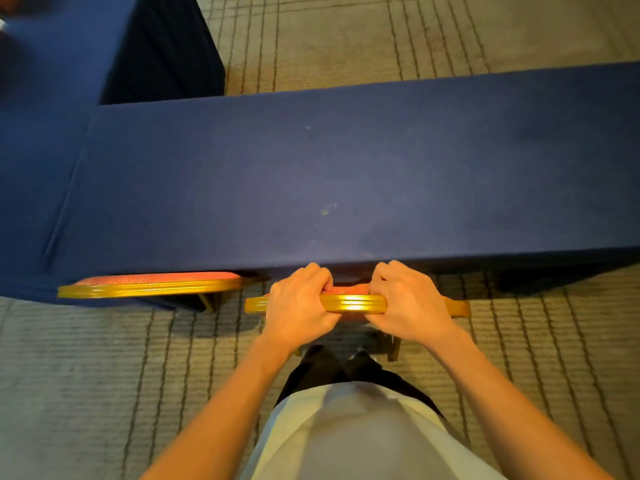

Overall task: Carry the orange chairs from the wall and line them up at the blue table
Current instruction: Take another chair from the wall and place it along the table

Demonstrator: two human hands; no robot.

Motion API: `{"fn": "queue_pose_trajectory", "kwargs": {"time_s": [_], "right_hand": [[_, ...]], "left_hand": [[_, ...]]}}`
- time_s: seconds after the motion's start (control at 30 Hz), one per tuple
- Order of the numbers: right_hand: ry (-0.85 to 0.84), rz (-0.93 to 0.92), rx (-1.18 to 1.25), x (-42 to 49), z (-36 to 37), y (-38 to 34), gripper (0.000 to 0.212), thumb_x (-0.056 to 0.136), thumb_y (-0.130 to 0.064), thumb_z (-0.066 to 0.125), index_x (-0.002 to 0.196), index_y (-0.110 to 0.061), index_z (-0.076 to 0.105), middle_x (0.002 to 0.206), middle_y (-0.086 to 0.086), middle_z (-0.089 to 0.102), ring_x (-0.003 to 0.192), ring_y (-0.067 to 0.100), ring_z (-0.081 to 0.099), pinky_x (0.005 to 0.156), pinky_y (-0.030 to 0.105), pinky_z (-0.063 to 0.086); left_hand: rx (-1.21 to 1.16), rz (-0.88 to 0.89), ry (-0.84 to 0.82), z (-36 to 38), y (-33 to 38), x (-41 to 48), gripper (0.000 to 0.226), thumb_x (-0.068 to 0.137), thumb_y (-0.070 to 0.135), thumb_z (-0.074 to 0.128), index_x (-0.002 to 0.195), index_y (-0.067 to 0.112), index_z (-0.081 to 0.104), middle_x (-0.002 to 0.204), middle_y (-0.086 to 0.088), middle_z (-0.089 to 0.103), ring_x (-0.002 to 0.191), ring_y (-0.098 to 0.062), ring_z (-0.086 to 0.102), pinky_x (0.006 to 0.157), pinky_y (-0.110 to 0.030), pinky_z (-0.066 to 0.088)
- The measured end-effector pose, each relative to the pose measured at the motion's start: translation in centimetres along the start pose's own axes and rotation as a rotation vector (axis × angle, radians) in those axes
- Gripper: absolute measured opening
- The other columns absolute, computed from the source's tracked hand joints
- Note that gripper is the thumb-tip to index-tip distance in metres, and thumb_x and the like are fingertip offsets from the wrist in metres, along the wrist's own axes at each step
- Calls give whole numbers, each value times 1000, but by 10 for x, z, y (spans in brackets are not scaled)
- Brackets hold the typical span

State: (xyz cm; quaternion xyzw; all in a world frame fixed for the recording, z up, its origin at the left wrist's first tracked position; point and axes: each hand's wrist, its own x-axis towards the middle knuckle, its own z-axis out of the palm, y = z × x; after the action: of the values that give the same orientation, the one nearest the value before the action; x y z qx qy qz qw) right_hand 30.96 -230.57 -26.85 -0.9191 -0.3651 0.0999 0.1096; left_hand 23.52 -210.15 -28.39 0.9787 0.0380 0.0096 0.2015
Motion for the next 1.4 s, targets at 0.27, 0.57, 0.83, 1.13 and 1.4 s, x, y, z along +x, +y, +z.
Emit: {"fn": "queue_pose_trajectory", "kwargs": {"time_s": [0.27,0.57,0.83,1.13,1.4], "right_hand": [[-90,51,49,-66,39,-28,43,84,-58,49,106,-35,77,110,-16,75,98,13,70,75,29,51],[-223,142,83,-150,92,-71,32,83,-53,65,97,-28,81,131,-14,67,109,18,68,90,32,50],[-123,198,149,-170,108,-91,27,84,-54,68,93,-29,72,113,-9,73,100,20,66,84,38,45],[72,254,369,-209,127,-104,51,90,-43,66,136,-26,53,155,-3,43,147,18,28,120,41,20],[390,612,916,-248,123,-145,30,93,-15,68,121,-22,60,138,-8,41,133,-4,35,108,15,33]], "left_hand": [[42,-29,-292,10,16,-66,35,85,51,64,118,39,64,113,11,73,104,-21,68,77,-35,42],[10,-27,-441,53,16,-162,52,85,52,64,136,42,55,132,7,67,118,-27,64,90,-41,48],[-23,-9,-365,62,9,-184,52,83,49,68,133,37,62,123,7,72,110,-23,66,87,-37,50],[-342,-247,-31,83,21,-246,55,87,26,60,141,22,55,159,-1,42,155,-24,21,127,-45,12],[-992,-789,156,73,72,-291,19,102,30,60,117,18,64,126,-1,64,118,-10,60,106,-37,49]]}}
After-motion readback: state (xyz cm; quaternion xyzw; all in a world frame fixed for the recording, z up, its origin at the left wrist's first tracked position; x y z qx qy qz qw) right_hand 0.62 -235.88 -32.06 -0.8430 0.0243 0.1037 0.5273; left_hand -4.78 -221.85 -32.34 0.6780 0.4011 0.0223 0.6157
